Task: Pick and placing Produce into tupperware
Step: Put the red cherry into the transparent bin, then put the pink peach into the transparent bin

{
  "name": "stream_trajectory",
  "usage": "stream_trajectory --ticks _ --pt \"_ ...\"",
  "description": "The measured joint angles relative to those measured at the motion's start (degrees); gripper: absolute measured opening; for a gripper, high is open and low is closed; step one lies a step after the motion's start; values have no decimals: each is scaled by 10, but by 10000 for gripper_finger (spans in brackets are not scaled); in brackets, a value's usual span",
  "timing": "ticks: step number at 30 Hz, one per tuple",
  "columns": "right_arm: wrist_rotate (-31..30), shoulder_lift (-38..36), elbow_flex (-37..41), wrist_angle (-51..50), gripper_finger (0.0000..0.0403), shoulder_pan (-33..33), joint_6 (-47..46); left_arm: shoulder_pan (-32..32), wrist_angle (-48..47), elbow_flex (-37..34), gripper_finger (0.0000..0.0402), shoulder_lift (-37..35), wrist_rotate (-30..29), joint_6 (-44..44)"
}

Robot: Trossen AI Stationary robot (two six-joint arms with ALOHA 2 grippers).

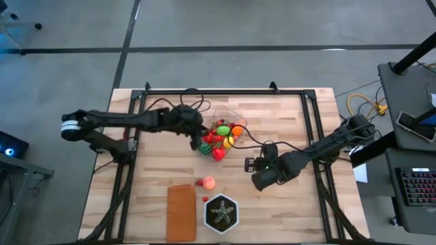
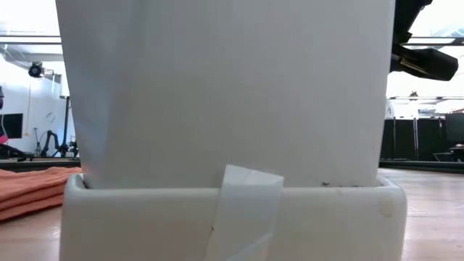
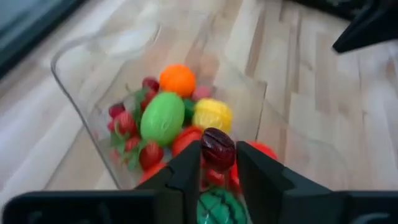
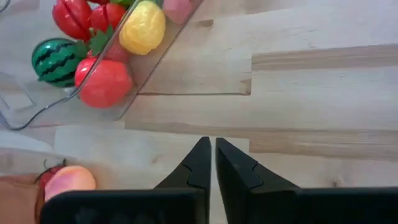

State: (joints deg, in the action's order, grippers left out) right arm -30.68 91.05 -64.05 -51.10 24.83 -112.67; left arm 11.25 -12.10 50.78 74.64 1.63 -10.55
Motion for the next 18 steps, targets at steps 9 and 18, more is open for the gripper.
stream_trajectory --ticks 9,18 --pt "6 0 0 32 122 0 31 10 28 2 220 44 45 0" --pt "70 0 1 46 194 0 62 -4 -51 -32 257 -73 71 -32"
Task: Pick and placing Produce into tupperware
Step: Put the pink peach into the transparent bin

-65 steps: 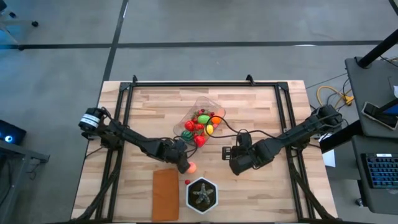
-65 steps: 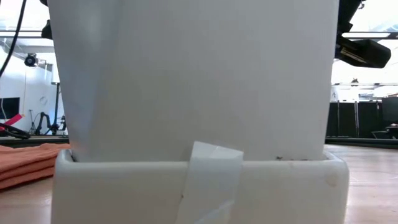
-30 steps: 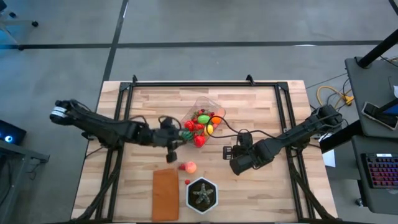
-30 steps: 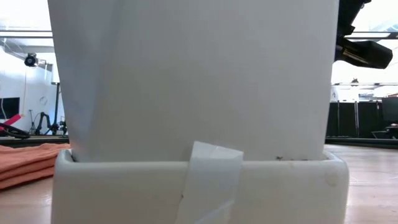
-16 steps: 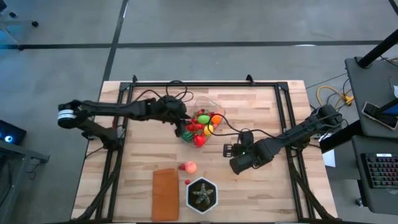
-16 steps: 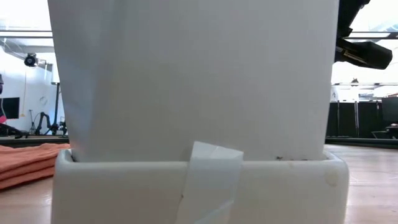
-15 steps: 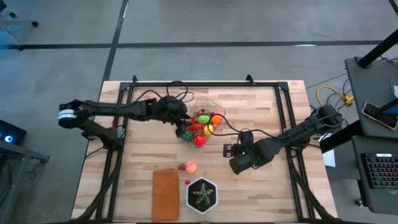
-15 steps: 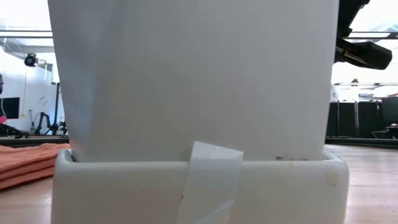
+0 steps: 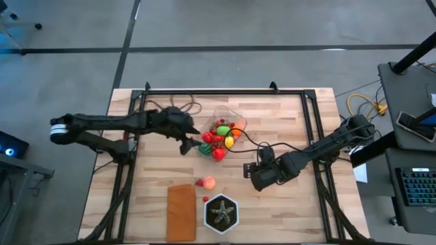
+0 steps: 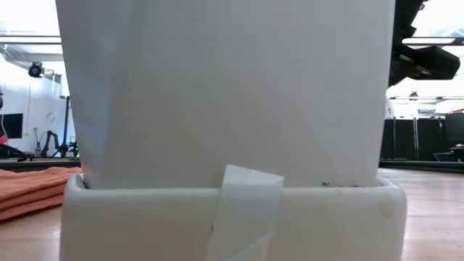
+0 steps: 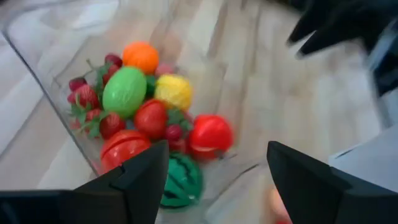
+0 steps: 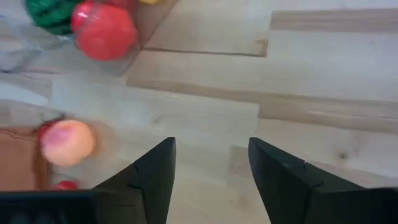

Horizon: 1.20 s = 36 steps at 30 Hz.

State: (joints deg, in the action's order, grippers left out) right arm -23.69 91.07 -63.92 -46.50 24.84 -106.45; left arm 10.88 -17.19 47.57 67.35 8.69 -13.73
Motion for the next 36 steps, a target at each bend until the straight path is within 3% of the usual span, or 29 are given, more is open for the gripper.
stream_trajectory --ticks 7,13,18,24,28,36 --pt "17 0 4 23 190 -1 30 -1 -57 -42 257 -137 -71 -143" --pt "32 0 6 66 188 -19 74 -4 -53 -102 257 -247 -98 -157" --pt "78 0 7 72 187 -41 69 -4 -41 -170 257 -302 -210 -137" --pt "164 2 11 82 187 -64 39 2 28 -251 257 -310 -336 -76" --pt "246 10 13 100 187 -79 31 32 71 -282 257 -292 -314 -68" --pt "366 30 16 220 187 -105 75 176 102 -320 257 -272 -153 -59"
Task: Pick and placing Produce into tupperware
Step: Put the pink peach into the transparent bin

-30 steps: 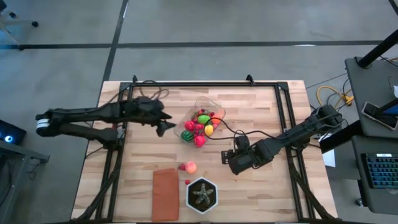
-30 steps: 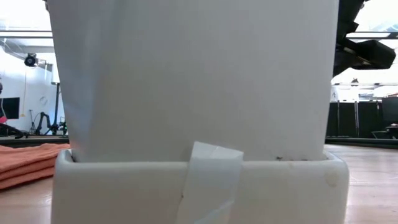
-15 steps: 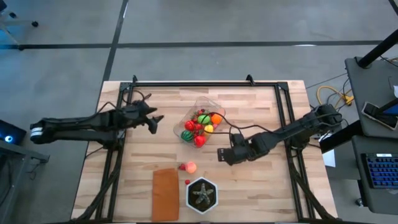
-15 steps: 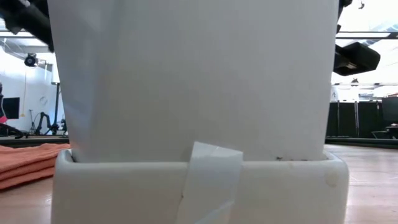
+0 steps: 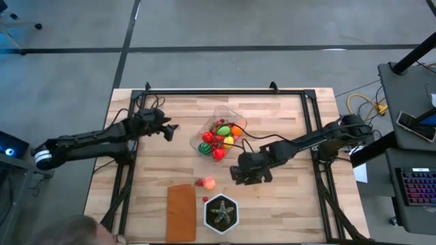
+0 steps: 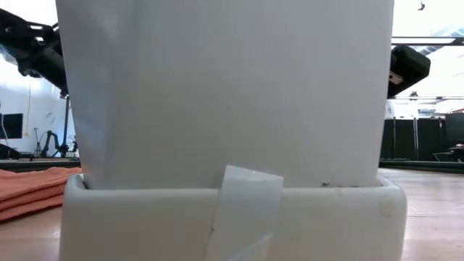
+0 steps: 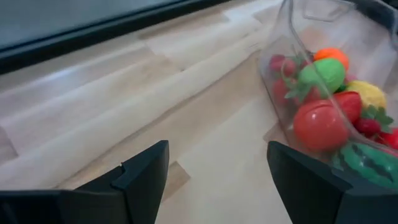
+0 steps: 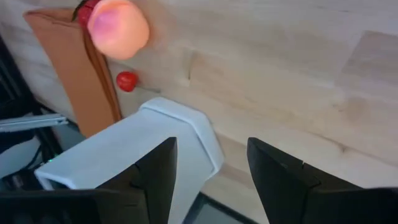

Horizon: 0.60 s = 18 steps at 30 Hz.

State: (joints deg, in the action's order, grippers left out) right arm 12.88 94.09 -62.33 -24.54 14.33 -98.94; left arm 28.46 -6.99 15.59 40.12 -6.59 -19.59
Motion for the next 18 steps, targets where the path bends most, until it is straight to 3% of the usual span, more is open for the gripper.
stream_trajectory --ticks 10,18 --pt "27 8 1 30 187 -23 14 21 97 -2 257 71 37 5" --pt "27 8 4 37 187 -45 82 22 107 16 257 79 58 5"
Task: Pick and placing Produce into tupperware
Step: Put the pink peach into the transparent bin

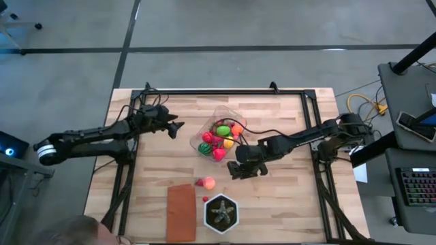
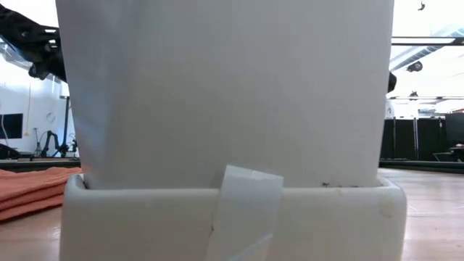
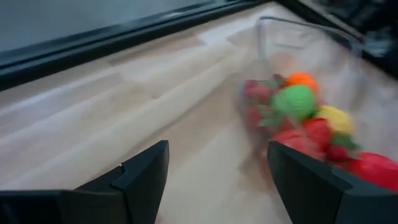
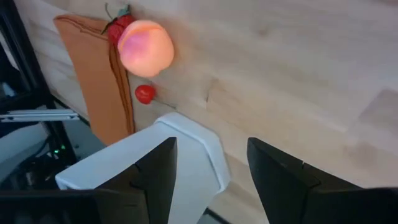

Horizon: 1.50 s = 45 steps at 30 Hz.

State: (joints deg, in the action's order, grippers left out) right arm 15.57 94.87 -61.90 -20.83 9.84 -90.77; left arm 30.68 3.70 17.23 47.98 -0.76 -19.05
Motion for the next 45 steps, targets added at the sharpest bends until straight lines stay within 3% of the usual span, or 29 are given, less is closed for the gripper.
stream_trajectory --ticks 5,14,18,25,34,39,45 --pt "-1 0 1 -1 187 -1 22 0 2 17 257 23 68 -21" --pt "-17 0 -3 0 187 -1 45 1 2 47 257 22 71 -46" --pt "-44 0 -6 1 187 -2 71 1 -19 47 257 -7 71 -46" --pt "-63 0 -6 1 187 -1 156 1 -158 46 257 -76 70 -49" --pt "-106 0 -30 2 187 -2 246 1 -193 46 257 -191 76 -169" --pt "-121 0 -48 2 187 -7 263 1 -288 46 257 -226 81 -183" --pt "-142 8 -73 2 187 2 276 0 -383 45 257 -278 167 -183"
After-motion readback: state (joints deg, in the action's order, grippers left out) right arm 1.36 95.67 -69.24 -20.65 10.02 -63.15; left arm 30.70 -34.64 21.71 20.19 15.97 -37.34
